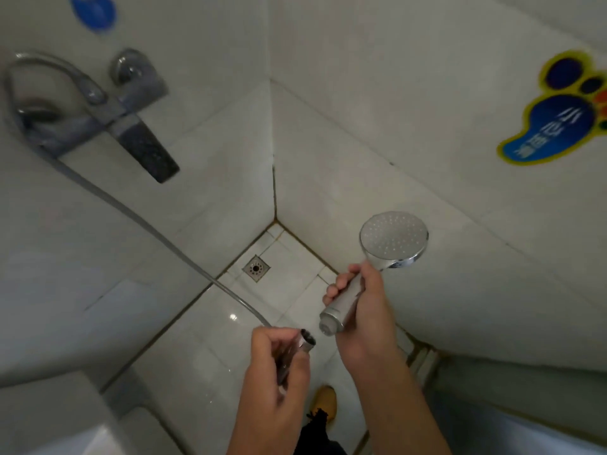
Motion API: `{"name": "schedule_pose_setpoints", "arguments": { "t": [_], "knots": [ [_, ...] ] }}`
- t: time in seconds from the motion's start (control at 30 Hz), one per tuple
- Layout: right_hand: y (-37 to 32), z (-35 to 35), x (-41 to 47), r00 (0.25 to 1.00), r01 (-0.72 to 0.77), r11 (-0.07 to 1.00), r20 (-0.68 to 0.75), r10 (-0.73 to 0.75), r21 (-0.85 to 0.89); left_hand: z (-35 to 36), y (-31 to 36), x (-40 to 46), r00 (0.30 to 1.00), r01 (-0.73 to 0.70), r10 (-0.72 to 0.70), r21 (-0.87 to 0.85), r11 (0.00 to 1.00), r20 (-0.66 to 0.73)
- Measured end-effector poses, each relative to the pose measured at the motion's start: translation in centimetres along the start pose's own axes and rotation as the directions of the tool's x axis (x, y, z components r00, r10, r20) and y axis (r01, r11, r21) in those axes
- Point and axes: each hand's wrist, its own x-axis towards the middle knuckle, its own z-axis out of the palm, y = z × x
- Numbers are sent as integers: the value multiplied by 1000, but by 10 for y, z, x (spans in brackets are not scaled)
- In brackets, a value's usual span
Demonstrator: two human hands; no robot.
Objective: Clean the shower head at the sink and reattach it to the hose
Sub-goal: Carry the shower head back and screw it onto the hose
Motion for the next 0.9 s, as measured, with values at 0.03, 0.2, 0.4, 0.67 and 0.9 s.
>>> {"name": "schedule_pose_setpoints", "arguments": {
  "t": [0.03,0.2,0.4,0.67,0.9],
  "knots": [
    [-4,4,-9,1000,27,1000,0,-27,-11,-1,9,-3,1000,-1,1,1,1000,6],
    [-20,17,-41,992,125,992,-6,-125,-23,-5,39,-8,999,-4,4,21,1000,33],
    [-39,21,-52,992,118,993,32,-118,12,0,64,-4,997,61,-65,-128,990,-28],
    [-52,18,-59,994,59,998,89,-62,34,4,96,21,994,96,-85,-170,981,70],
    [-63,22,-65,991,86,996,100,-87,9,7,110,28,992,-82,81,7,997,98]
  ]
}}
